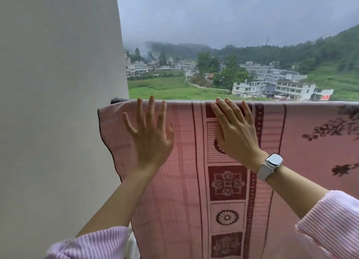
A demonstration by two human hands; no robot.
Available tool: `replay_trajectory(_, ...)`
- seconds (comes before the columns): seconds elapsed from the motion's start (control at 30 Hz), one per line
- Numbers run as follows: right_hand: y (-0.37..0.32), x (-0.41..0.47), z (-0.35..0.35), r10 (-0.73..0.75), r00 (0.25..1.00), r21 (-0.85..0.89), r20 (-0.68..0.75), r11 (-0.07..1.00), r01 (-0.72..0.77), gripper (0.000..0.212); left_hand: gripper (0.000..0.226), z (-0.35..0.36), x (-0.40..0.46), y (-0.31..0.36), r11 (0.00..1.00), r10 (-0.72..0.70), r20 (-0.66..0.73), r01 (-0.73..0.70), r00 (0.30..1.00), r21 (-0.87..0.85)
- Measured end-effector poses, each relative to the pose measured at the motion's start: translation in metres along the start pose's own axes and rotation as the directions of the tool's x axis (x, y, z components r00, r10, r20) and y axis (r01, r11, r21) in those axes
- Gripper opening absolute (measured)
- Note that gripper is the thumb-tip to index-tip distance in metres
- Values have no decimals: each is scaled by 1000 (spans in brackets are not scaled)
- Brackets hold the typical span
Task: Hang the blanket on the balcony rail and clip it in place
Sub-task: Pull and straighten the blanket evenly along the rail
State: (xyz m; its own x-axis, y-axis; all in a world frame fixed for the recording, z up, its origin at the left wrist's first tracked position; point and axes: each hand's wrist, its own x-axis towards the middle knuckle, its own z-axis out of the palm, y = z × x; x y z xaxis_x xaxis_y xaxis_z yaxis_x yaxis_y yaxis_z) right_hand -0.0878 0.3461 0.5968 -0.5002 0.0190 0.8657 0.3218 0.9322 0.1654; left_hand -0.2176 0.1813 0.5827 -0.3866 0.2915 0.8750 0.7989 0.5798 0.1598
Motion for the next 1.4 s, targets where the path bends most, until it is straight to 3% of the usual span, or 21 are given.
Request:
replay_trajectory(0.13, 70, -23, -24, 77, 997, -43, 26, 996, -76, 44, 51, 19, 22, 57, 987, 145, 165, -154, 976, 39)
replay_trajectory(0.37, 211, -96, -88, 212, 965, -180, 157, 966, -183, 52, 52, 60, 8, 224, 926, 378, 170, -371, 910, -74)
replay_trajectory(0.47, 277, -136, -116, 323, 897, -221, 301, 939, -263, 55, 56, 88, -13, 305, 910, 413, 169, -396, 895, -124)
replay_trajectory(0.6, 363, -197, -142, 408, 763, -287, 501, 910, -298, 56, 58, 126, -48, 398, 941, 333, 225, -308, 916, -137)
replay_trajectory(0.67, 396, -233, -149, 449, 692, -303, 566, 893, -332, 56, 60, 145, -70, 439, 930, 362, 262, -328, 895, -163)
replay_trajectory(0.8, 447, -304, -179, 533, 590, -345, 607, 845, -408, 56, 60, 186, -123, 529, 836, 549, 392, -478, 738, -270)
replay_trajectory(1.0, 541, -411, -252, 774, 382, -562, 505, 631, -535, 56, 56, 231, -161, 676, 697, 716, 447, -578, 536, -424)
replay_trajectory(1.2, 651, -500, -342, 921, 181, -720, 344, 382, -579, 46, 58, 277, -199, 872, 517, 856, 418, -486, 304, -705)
replay_trajectory(1.4, 792, -550, -422, 987, 53, -788, 152, 154, -596, 37, 53, 319, -206, 1092, 357, 933, 290, -425, 216, -832)
